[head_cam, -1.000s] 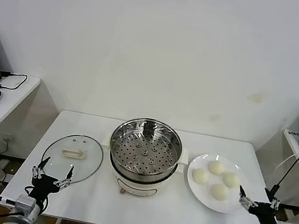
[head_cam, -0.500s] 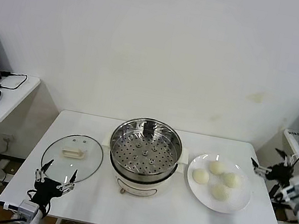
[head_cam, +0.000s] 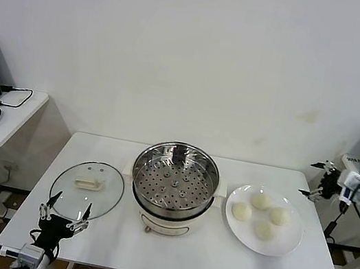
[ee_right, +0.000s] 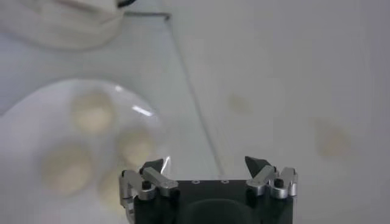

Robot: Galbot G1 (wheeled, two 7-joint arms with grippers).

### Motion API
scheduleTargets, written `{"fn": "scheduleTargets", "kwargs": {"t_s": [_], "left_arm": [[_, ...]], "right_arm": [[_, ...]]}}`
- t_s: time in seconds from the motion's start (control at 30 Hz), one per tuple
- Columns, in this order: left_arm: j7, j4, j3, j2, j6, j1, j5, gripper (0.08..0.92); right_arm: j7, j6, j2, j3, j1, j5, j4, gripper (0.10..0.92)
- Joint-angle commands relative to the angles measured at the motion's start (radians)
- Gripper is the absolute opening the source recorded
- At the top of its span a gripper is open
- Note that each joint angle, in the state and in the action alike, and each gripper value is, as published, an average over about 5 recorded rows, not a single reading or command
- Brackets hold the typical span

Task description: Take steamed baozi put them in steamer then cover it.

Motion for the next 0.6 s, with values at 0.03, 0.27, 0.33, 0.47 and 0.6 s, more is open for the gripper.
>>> {"fn": "scheduleTargets", "kwargs": {"t_s": [0.03, 0.27, 0.33, 0.47, 0.6], "left_arm": [[0.0, -0.01, 0.0, -0.006, -0.001, 0.004, 0.004, 0.823], [-0.001, -0.002, -0.008, -0.019, -0.002, 0.007, 0.009, 0.823], [-0.001, 0.002, -0.01, -0.023, -0.002, 0.008, 0.01, 0.823], [-0.003, 0.003, -0.014, -0.026, -0.003, 0.01, 0.01, 0.823], [-0.006, 0.007, -0.016, -0.028, -0.003, 0.01, 0.01, 0.823]], "right_arm": [[-0.224, 0.08, 0.099, -0.361, 0.379, -0.205, -0.254, 0.823], [-0.213, 0.141, 0.258, -0.445, 0.443, -0.313, -0.44, 0.823], [-0.209, 0.15, 0.287, -0.46, 0.448, -0.326, -0.479, 0.823], [-0.195, 0.168, 0.344, -0.471, 0.449, -0.36, -0.567, 0.823], [-0.193, 0.178, 0.379, -0.467, 0.438, -0.373, -0.616, 0.823]]}}
